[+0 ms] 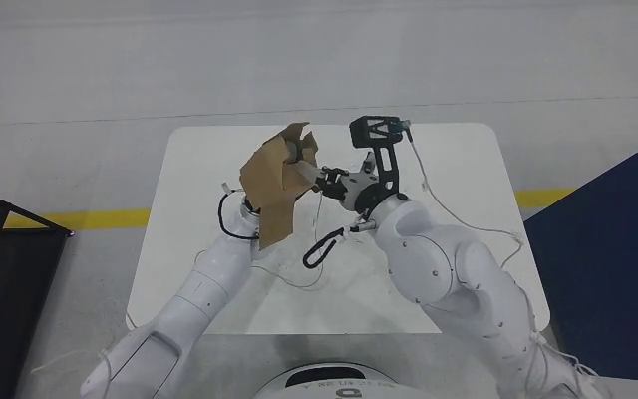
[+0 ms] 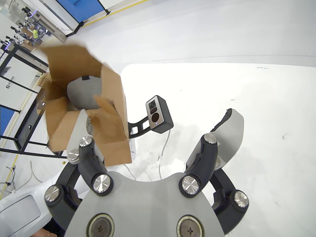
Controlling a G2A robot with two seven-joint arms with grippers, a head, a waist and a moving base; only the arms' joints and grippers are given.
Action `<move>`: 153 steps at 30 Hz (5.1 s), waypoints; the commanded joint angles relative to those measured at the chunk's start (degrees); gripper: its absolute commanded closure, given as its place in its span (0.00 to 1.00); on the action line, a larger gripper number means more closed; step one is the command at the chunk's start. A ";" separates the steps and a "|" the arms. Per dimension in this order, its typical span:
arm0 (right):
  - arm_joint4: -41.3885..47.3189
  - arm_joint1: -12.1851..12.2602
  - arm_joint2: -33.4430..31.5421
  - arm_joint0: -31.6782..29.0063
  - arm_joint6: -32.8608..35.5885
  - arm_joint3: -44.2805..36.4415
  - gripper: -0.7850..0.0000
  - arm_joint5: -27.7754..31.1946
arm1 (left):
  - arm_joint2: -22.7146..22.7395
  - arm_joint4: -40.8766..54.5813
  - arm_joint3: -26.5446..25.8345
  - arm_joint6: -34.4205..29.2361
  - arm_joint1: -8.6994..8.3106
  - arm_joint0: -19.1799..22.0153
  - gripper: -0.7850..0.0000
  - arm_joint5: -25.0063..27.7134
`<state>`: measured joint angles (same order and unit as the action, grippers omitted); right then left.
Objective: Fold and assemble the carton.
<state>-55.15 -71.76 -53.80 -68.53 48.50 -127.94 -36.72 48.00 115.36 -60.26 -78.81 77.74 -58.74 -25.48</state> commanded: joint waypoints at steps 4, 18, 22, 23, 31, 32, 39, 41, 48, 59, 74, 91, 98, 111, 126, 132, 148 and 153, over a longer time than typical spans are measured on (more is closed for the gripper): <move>-1.25 -0.63 1.96 2.02 1.25 1.39 0.00 -0.74 | -0.25 0.07 0.04 0.01 0.01 0.11 1.00 -0.01; 1.31 -1.11 -5.25 -2.05 -5.13 -5.76 0.00 -0.74 | 0.20 4.46 -2.21 3.12 -0.18 -0.69 1.00 -3.12; 6.21 -1.09 -10.56 -3.73 -6.71 -3.40 0.00 0.22 | 0.52 9.46 -4.96 7.06 -0.20 -1.89 1.00 -7.07; 7.27 -1.09 -11.51 -3.60 -6.42 -1.95 0.00 0.67 | 0.79 10.83 -5.62 8.66 -0.26 -2.22 1.00 -8.67; 10.50 -1.41 -12.63 -0.65 -4.97 2.08 0.00 2.47 | 4.40 19.70 -7.30 20.99 0.08 -4.94 1.00 -20.99; 10.57 -1.44 -12.45 -0.44 -4.83 2.23 0.00 2.58 | 4.95 19.44 -7.25 21.65 0.20 -5.18 1.00 -21.65; 9.69 -1.70 -10.35 2.29 -2.00 4.76 0.00 2.86 | 8.07 18.88 -7.25 24.40 1.54 -6.25 1.00 -24.40; 9.09 -1.82 -9.33 3.22 -1.23 5.45 0.00 2.83 | 8.76 18.44 -7.22 25.07 1.95 -6.44 1.00 -25.07; 7.50 -2.21 -5.04 4.76 1.69 7.05 0.00 3.97 | 11.07 16.22 -6.72 26.52 3.29 -7.02 1.00 -26.52; 4.43 -2.37 -4.38 3.60 1.16 4.03 0.00 3.49 | 14.41 14.20 -6.80 28.61 5.02 -8.30 1.00 -28.62; -12.31 -2.17 -1.29 5.99 6.56 -3.02 0.00 9.94 | 16.18 6.42 -6.03 28.44 6.66 -8.89 1.00 -28.44; -17.13 -4.34 0.89 13.17 15.91 2.90 0.00 7.25 | 15.63 2.00 -6.12 26.56 6.77 -8.86 1.00 -26.56; -18.81 -4.39 -0.42 11.60 20.08 2.54 0.00 9.49 | 15.44 2.16 -6.21 26.11 6.62 -8.90 1.00 -26.11; -12.97 -5.34 -2.94 8.68 17.37 -1.30 0.00 9.35 | 15.26 2.58 -6.57 25.87 6.31 -8.90 1.00 -25.87; 10.39 -6.53 -11.20 6.20 11.21 -2.13 0.00 3.81 | 14.67 -2.09 -5.77 21.09 5.86 -8.08 1.00 -21.10; 40.37 -7.46 -23.00 8.22 10.61 10.75 0.00 4.71 | 12.46 -8.59 -4.13 12.99 5.19 -6.59 1.00 -13.00; 66.36 -8.71 -28.87 9.10 4.79 19.45 0.00 -0.57 | 6.66 -14.39 2.89 -0.77 2.36 -1.33 1.00 0.76; 77.79 -9.23 -28.71 9.57 1.59 21.67 0.00 -4.13 | 4.86 -15.47 6.50 -6.31 1.89 0.86 1.00 6.31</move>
<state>20.57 -80.96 -82.77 -58.97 50.62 -106.37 -40.43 53.15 99.77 -54.29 -84.17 79.70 -58.23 -20.13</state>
